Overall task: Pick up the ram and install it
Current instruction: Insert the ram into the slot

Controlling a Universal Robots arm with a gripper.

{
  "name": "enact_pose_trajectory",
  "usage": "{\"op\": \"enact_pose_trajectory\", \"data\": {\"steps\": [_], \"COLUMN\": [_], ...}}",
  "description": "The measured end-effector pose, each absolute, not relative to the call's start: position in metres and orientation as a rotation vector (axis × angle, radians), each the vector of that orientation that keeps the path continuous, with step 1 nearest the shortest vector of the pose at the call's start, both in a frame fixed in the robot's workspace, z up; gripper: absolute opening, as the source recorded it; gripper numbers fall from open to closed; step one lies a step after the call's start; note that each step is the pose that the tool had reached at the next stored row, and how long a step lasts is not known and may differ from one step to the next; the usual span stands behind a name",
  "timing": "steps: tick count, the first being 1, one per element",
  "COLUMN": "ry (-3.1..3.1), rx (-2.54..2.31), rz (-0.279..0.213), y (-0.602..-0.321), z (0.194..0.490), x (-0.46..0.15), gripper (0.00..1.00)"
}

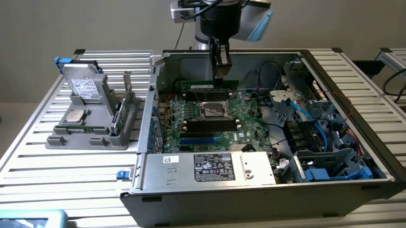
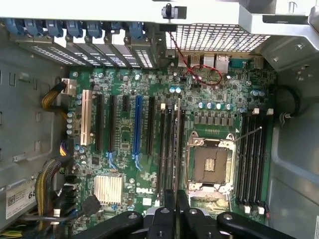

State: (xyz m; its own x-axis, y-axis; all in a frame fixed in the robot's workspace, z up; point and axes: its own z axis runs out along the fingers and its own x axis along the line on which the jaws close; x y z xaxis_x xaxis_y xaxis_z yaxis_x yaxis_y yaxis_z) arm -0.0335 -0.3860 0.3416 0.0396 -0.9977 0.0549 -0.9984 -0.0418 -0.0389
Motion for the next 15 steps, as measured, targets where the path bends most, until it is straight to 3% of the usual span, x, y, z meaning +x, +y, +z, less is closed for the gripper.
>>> {"op": "enact_pose_trajectory", "data": {"steps": [10,15], "ry": [-2.188,-2.184], "rx": [2.238,2.214], "rz": [0.118,0.152], "y": [-0.391,-0.391], "z": [0.328,0.326], "x": [-0.032,-0.029], "gripper": [0.13,0.13]}}
